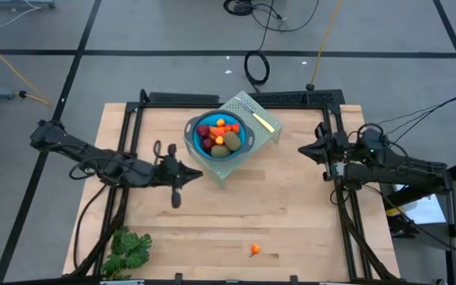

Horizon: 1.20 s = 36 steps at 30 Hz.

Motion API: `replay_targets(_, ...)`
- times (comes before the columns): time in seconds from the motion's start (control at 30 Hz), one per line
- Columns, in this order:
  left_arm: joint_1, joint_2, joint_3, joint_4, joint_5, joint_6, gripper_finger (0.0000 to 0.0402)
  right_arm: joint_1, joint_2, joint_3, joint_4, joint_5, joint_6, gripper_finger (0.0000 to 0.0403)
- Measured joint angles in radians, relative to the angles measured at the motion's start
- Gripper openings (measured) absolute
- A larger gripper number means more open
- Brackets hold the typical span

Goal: Pick & Place Fruit
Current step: Put the peach into the collapsible colander on the shelf

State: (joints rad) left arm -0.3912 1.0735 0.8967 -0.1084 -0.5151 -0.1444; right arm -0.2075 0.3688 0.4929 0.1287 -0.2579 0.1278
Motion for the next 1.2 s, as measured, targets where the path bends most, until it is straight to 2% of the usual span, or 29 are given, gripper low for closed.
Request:
replay_targets(0.33,-0.051,0.278,0.346,-0.236,0.003,-0.051,0.0019,0.000,-0.113,0.000,-0.169,0.026,-0.048,0.0001)
replay_targets(0.6,-0.058,0.475,0.599,-0.389,0.071,-0.100,0.0019,0.000,-0.182,0.000,-0.295,0.051,-0.069,0.0001)
replay_targets(0.93,-0.058,0.674,0.804,-0.430,0.157,-0.135,0.0019,0.000,-0.264,0.000,-0.354,0.049,-0.069,0.0001)
replay_targets(1.2,-0.071,0.815,0.939,-0.427,0.208,-0.264,0.0019,0.000,-0.315,0.000,-0.413,0.048,-0.057,0.0001)
